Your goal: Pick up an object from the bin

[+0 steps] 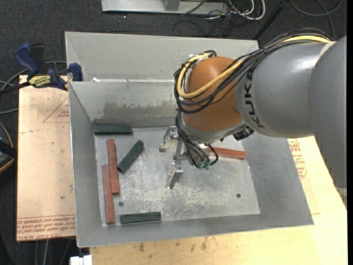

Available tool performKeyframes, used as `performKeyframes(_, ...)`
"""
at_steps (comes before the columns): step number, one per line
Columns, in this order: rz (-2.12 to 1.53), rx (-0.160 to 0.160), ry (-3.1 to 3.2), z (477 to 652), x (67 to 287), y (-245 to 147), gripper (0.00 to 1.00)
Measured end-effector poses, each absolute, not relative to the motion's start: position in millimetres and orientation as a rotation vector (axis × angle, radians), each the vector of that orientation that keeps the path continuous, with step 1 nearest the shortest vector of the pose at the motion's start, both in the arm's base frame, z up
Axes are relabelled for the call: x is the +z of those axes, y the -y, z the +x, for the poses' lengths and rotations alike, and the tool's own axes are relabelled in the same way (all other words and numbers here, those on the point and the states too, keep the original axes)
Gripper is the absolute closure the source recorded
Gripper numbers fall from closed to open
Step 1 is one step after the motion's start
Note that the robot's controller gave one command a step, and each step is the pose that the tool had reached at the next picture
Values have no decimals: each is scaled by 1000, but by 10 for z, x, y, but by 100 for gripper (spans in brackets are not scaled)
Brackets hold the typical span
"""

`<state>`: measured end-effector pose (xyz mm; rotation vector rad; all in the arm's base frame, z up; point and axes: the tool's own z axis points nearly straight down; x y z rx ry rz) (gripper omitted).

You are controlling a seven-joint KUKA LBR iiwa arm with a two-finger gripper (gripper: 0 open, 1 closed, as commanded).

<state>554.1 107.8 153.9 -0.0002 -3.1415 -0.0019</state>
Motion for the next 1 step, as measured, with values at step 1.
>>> performKeyframes(1,165,0,3145,5821,1288,-1522,0)
